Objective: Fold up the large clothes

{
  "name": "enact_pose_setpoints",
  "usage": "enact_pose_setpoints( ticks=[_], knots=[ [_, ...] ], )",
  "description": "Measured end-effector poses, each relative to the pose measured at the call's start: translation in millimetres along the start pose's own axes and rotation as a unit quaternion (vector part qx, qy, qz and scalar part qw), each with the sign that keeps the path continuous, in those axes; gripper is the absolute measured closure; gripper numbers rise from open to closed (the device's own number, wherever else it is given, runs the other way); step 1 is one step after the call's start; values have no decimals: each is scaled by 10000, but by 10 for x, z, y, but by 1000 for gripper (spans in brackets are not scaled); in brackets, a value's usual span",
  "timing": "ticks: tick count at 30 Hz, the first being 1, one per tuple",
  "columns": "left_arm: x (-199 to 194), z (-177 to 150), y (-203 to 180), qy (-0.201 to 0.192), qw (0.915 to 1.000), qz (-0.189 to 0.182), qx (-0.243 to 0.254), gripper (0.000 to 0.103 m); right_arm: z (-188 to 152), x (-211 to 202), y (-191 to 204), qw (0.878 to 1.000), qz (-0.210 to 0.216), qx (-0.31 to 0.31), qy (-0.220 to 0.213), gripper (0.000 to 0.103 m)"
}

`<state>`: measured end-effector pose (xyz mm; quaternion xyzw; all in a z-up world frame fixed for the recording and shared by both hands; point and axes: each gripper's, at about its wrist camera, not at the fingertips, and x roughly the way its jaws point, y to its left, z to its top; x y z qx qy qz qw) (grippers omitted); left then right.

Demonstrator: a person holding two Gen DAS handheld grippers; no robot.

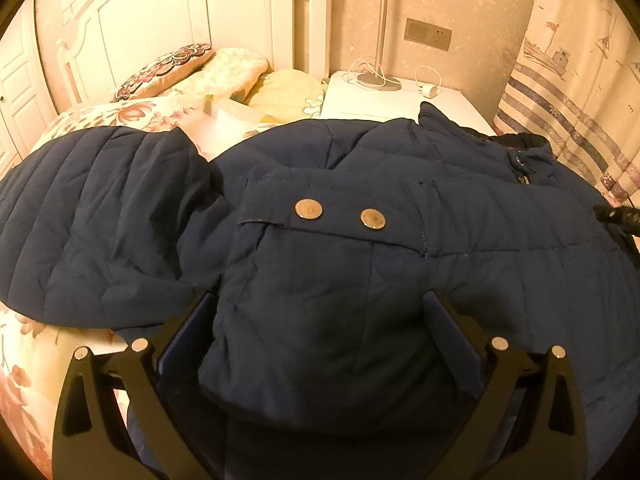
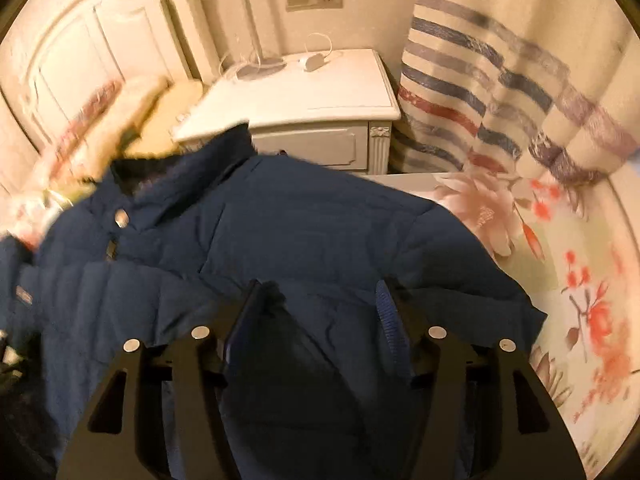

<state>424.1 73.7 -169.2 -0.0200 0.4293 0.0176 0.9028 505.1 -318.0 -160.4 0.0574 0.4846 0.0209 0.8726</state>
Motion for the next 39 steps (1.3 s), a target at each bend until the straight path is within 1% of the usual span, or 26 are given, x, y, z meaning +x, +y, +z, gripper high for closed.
enact_pose_setpoints(
  ticks=[1,2,3,5,6,8,9,11,12,13,14,15,16,17,19,20,21,23,24,26,27,29,31,35,37,39],
  knots=[
    [-4,0,1,1,10000,-8,-8,2,11,-76,-72,9997,89,208,-95,45],
    [-5,-3,-1,-2,10000,-7,-8,2,-7,-245,-163,9978,291,435,-395,45],
    [-1,-1,-3,3,10000,-10,-8,2,-34,-362,-202,9965,349,483,-594,45],
    [3,-3,-1,4,10000,-16,-7,2,-145,-532,-262,9956,122,380,-844,43],
    [9,-3,0,11,10000,-28,-11,2,-195,-519,-268,9966,-31,255,-777,40],
    [24,-5,4,32,10000,-55,-34,2,-300,-353,-284,9981,-482,-71,-373,37],
    [24,-6,2,32,10000,-59,-38,2,-373,-221,-320,9979,-616,-166,-134,31],
    [24,-9,-7,19,10000,-41,-18,2,-469,-217,-397,9989,-416,20,-233,31],
    [22,-11,-10,14,10000,-33,-11,2,-472,-265,-401,9984,-477,117,-271,31],
    [24,-12,-12,18,10000,-31,-9,2,-468,-327,-408,9973,-603,192,-375,31],
    [22,-14,-10,18,10000,-37,-14,2,-484,-470,-363,9940,-813,251,-688,31],
    [21,-15,-8,23,10000,-40,-17,2,-515,-634,-274,9907,-862,227,-1029,31],
    [20,-15,-10,22,10000,-39,-15,2,-562,-777,-153,9890,-736,167,-1275,31],
    [19,-16,-12,22,10000,-35,-12,2,-621,-850,-23,9889,-555,58,-1377,30],
    [20,-12,-5,19,10000,-37,-13,2,-714,-833,261,9906,-301,-416,-1268,23],
    [20,-12,-4,20,10000,-39,-15,2,-820,-748,478,9896,-317,-901,-1075,19],
    [19,-15,-7,18,10000,-44,-18,2,-912,-614,638,9875,-380,-1284,-836,18],
    [18,-12,-5,19,10000,-42,-15,2,-1054,-336,805,9830,-517,-1709,-421,17],
    [14,-14,-10,13,10000,-47,-18,2,-1068,-336,801,9829,-554,-1683,-503,17],
    [18,-14,-4,10,10000,-53,-25,2,-997,-382,722,9892,-439,-1358,-330,17],
    [20,-16,-7,7,10000,-55,-26,2,-959,-448,693,9911,-503,-1157,-425,17],
    [22,-19,-3,4,10000,-65,-33,2,-918,-582,753,9897,-574,-1053,-780,17],
    [17,-20,4,-3,9999,-101,-57,2,-804,-594,895,9899,-479,-1015,-870,17],
    [-21,-27,65,-85,9993,-294,-213,2,-626,-314,1202,9911,-200,-1130,-679,17],
    [-31,-26,104,-104,9986,-411,-301,2,-627,-28,1336,9921,-321,-1195,-210,16],
    [-39,-17,153,-106,9977,-531,-403,2,-600,-41,1340,9934,-352,-1076,-196,16]
  ],
)
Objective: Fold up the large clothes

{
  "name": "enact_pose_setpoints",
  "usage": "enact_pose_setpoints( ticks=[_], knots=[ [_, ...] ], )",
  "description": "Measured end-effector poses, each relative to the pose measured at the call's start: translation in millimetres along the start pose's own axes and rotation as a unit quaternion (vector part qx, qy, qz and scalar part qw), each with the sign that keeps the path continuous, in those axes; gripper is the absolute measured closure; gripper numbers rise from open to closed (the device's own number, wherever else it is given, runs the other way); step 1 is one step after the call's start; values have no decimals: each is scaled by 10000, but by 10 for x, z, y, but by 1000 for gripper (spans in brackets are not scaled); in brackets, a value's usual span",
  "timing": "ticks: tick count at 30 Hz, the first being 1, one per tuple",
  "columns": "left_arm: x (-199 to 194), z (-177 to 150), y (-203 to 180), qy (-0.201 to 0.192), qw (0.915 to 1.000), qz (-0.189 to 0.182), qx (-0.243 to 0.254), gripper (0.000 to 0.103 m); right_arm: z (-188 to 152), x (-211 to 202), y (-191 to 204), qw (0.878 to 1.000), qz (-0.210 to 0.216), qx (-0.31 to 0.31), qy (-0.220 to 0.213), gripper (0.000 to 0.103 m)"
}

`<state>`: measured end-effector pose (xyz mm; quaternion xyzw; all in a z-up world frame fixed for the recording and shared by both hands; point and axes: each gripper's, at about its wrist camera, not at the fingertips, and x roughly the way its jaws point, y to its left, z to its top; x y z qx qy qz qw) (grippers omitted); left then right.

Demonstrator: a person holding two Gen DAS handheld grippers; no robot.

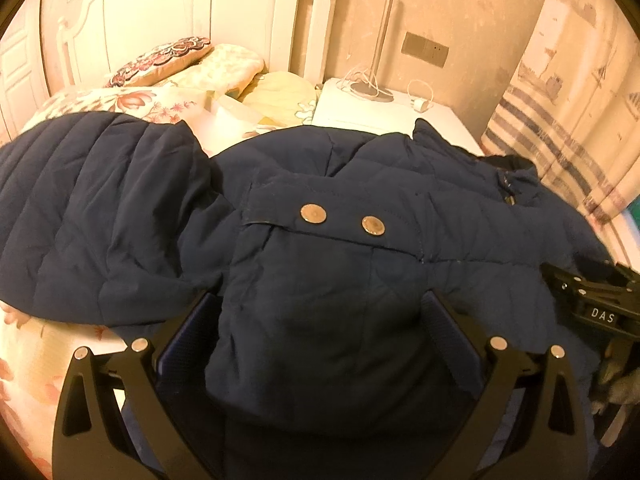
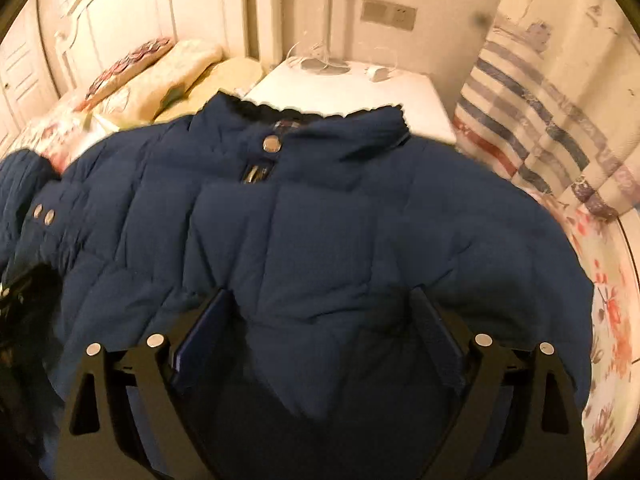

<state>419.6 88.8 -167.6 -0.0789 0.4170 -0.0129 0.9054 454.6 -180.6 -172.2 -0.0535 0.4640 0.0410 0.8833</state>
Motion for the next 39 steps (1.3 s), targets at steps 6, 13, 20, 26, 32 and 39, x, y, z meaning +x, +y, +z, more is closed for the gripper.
enact_pose_setpoints(
  ticks=[6,13,20,26,32,39],
  knots=[
    [-59,10,79,-118,9994,-259,-205,2,-379,-667,296,9969,393,-308,-602,16],
    [-594,57,601,-827,9873,-446,-1283,2,-780,-463,607,9933,321,-1062,-325,11],
    [-1383,-135,2303,-1522,9212,-402,-3557,2,-788,-437,574,9938,422,-978,-328,11],
    [-1352,-352,3618,-1495,8666,-502,-4734,6,-787,-429,560,9937,436,-966,-353,11],
    [-1174,-82,3948,-1360,8626,-524,-4845,56,-787,-432,535,9937,501,-927,-384,11],
    [-1646,261,2630,-2298,9223,39,-3107,96,-826,-691,151,9897,684,141,-1250,15]
  ],
)
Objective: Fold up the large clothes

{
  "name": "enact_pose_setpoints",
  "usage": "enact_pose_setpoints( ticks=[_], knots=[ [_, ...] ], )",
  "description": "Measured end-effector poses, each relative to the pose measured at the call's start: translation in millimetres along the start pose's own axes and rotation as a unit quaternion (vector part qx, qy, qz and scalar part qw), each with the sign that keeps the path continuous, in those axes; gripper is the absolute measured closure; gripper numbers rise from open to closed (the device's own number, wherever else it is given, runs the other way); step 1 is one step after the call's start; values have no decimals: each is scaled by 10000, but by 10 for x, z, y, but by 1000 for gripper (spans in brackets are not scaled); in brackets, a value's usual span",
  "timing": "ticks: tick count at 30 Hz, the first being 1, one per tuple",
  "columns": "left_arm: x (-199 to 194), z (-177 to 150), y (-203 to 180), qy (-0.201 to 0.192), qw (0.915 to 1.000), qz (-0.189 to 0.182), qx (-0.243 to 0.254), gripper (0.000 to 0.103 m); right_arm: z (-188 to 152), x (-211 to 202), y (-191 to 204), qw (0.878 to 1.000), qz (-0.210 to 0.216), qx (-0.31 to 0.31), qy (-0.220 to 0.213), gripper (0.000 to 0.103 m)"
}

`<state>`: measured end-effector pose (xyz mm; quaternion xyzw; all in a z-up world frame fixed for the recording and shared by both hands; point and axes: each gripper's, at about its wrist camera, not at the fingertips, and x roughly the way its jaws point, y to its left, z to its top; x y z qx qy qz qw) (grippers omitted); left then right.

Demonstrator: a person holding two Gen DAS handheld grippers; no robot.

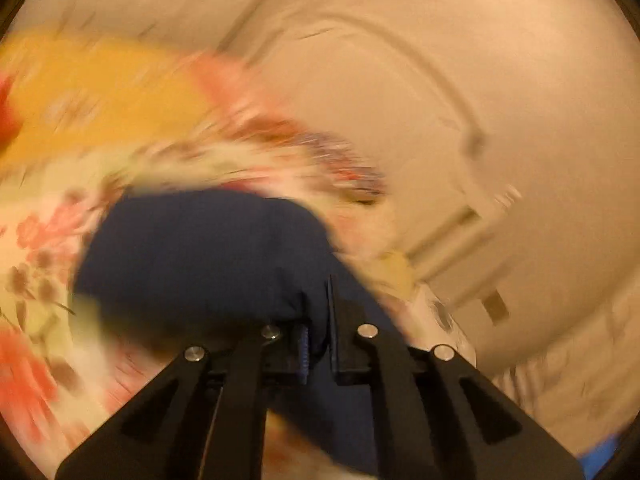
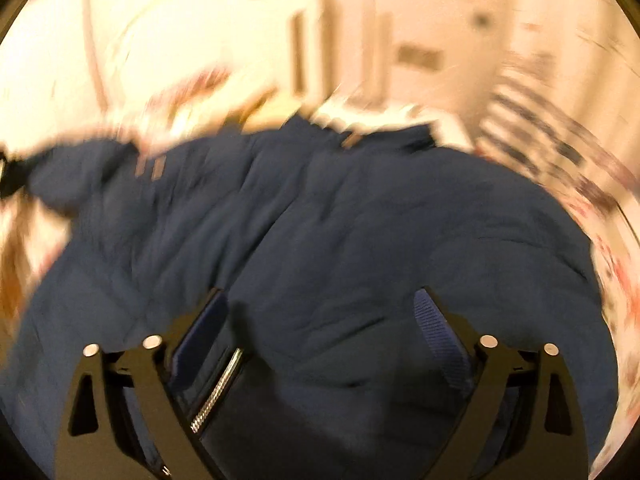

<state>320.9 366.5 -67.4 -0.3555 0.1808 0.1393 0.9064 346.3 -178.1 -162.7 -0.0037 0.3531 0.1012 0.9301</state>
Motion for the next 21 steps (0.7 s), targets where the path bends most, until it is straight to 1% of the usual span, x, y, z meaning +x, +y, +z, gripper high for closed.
enact_pose_setpoints(
  ticks=[1,2,3,4,5,6,7,8,9,10,11,12,13,14,15,16,17,19,20,21],
  knots=[
    [-73,-134,-298,-28,9992,-203,353,96,1,-85,-162,9985,31,471,-282,15],
    [-119,-259,-559,-7,9969,-397,675,96,-9,-157,-321,9943,34,922,-536,15],
    [-150,-395,-788,51,9935,-585,970,96,-19,-202,-427,9902,20,1216,-686,15],
    [-177,-608,-1131,197,9855,-856,1450,96,-49,-261,-606,9813,-10,1707,-893,15],
    [-185,-844,-1424,343,9760,-1006,1901,96,-64,-287,-700,9760,0,1948,-974,15],
    [-160,-1168,-1782,588,9597,-1126,2507,95,-81,-306,-773,9714,31,2134,-1040,15],
    [-126,-1415,-1990,755,9475,-1174,2877,93,-97,-322,-825,9678,69,2267,-1094,15],
    [-76,-1748,-2226,926,9301,-1191,3349,92,-106,-337,-857,9653,93,2347,-1140,15],
    [-14,-2109,-2422,1079,9104,-1135,3830,90,-107,-345,-867,9644,90,2370,-1167,15],
    [51,-2350,-2524,1225,8963,-1081,4123,89,-103,-344,-860,9647,87,2356,-1173,15],
    [155,-2648,-2632,1496,8787,-1015,4418,88,-87,-340,-850,9655,89,2330,-1158,15],
    [277,-2904,-2674,1855,8646,-973,4568,86,-81,-334,-832,9666,76,2293,-1146,15],
    [367,-3083,-2709,2108,8549,-904,4652,72,-75,-330,-814,9673,70,2264,-1144,15],
    [460,-3222,-2700,2221,8469,-802,4765,61,-91,-347,-816,9676,77,2253,-1142,14],
    [486,-3397,-2710,2130,8336,-695,5048,42,-88,-340,-811,9677,87,2254,-1125,14],
    [500,-3447,-2707,2091,8242,-685,5218,27,-82,-340,-825,9675,94,2266,-1118,14],
    [464,-3500,-2733,2057,8138,-690,5391,24,-88,-334,-834,9671,117,2290,-1106,14],
    [406,-3512,-2721,2065,8054,-768,5502,15,-98,-317,-855,9661,156,2338,-1085,14],
    [373,-3516,-2701,2096,8020,-829,5531,15,-106,-313,-860,9658,163,2352,-1078,14],
    [311,-3475,-2668,2086,8014,-887,5535,15,-109,-308,-864,9657,171,2362,-1066,14]
  ],
)
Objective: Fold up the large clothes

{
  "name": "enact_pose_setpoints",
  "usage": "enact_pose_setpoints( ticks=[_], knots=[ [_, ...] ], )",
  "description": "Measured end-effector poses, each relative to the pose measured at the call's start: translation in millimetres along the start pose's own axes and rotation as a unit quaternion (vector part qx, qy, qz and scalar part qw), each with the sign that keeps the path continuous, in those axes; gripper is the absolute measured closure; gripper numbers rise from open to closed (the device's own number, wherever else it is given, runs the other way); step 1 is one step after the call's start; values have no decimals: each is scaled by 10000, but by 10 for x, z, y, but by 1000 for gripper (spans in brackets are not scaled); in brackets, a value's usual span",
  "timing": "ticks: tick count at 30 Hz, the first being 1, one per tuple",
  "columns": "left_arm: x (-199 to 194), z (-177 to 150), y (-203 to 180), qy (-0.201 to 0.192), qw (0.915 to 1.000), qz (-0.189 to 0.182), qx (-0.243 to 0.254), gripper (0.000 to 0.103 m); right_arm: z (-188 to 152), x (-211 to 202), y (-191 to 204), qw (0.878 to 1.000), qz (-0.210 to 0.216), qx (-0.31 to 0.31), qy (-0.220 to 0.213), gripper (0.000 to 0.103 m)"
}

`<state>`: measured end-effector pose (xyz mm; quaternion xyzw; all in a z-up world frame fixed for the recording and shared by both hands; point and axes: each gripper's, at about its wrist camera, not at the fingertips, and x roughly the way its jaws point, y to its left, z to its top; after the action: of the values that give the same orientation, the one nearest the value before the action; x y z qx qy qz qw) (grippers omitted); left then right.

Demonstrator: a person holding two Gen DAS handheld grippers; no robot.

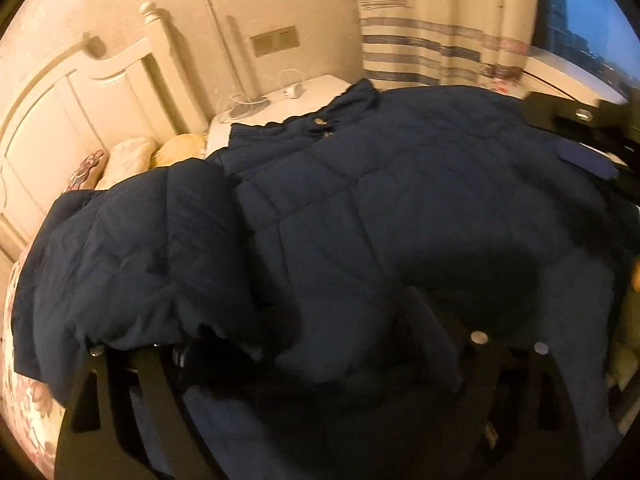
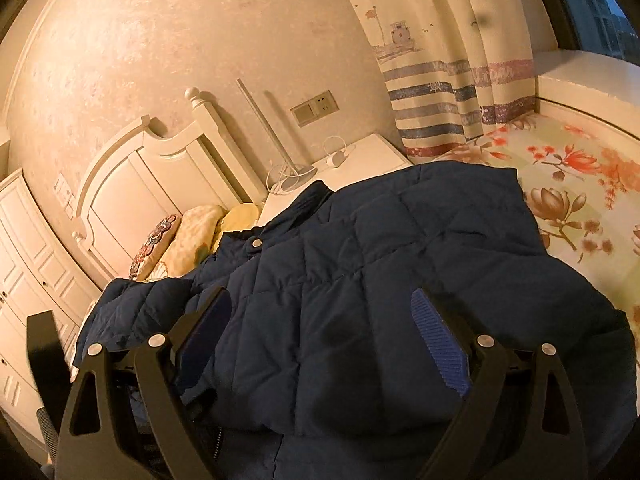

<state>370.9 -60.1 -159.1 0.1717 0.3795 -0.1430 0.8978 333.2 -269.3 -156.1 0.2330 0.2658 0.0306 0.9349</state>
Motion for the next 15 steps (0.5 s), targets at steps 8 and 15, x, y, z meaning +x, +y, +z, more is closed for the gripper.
enact_pose_setpoints(
  ticks=[8,15],
  knots=[
    [-1306,-296,566,-2144,9687,139,-1240,3,-5,19,9,10000,38,-25,73,14],
    [-1078,-1000,2027,-1361,8750,1032,-4529,36,-42,39,116,9994,10,-302,139,14]
  ],
)
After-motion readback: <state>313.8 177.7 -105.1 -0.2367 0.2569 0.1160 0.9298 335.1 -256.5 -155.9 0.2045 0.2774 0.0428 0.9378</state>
